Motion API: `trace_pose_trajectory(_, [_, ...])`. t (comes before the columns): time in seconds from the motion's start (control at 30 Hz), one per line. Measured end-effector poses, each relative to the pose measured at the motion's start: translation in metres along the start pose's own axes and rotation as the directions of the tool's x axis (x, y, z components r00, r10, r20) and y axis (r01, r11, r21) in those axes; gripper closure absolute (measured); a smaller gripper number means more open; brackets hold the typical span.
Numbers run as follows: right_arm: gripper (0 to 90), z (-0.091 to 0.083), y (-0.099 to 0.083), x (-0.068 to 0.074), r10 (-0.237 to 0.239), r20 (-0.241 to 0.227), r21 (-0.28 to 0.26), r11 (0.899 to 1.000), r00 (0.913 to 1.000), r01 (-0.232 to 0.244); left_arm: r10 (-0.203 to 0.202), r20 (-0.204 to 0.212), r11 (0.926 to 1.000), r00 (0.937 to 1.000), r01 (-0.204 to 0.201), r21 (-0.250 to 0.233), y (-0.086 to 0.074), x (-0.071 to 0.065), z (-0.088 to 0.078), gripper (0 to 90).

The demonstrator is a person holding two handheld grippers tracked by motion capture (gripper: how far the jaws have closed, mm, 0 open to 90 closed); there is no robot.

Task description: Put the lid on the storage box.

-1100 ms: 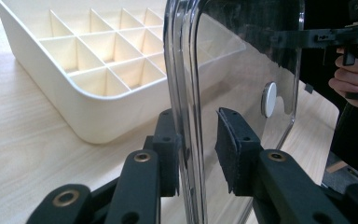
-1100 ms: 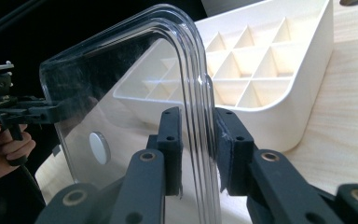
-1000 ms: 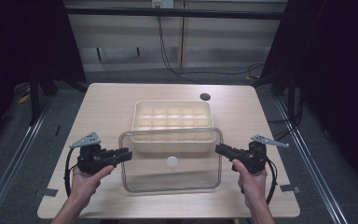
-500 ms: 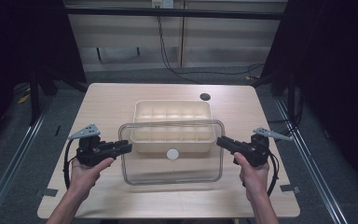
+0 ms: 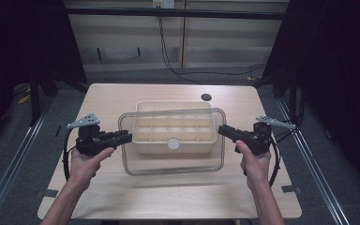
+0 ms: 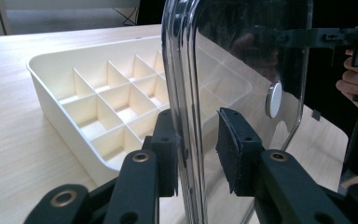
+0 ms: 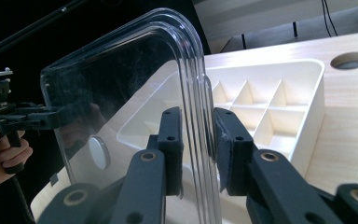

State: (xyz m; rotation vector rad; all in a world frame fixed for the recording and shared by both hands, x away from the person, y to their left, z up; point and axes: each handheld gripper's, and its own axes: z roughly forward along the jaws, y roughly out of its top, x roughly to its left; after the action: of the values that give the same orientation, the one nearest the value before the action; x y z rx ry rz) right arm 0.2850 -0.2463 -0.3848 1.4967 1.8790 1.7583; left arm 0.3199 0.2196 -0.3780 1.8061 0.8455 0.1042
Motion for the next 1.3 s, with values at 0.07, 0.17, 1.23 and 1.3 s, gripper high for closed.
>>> trace_pose_trajectory(0.07, [73.7,0.002,0.006,-0.001,0.001,0.001,-0.002,1.0,1.0,-0.001,-0.004,-0.003,1.0,1.0,0.004,-0.004,0.004,0.002,0.001,69.1])
trace_pose_trajectory(0.17, [73.7,0.006,0.014,-0.002,0.003,-0.002,-0.003,1.0,1.0,-0.003,-0.006,-0.003,0.9999,1.0,0.006,-0.01,0.009,0.005,0.002,69.2])
trace_pose_trajectory(1.23, [74.6,0.037,0.057,-0.023,0.075,0.007,-0.009,0.997,0.9971,-0.075,-0.034,-0.054,0.9993,0.998,0.035,0.012,0.061,0.036,0.026,66.9])
trace_pose_trajectory(1.3, [74.6,0.04,0.057,-0.026,0.087,0.015,-0.005,0.996,0.996,-0.087,-0.037,-0.061,0.9989,0.9974,0.039,0.025,0.063,0.04,0.03,66.5])
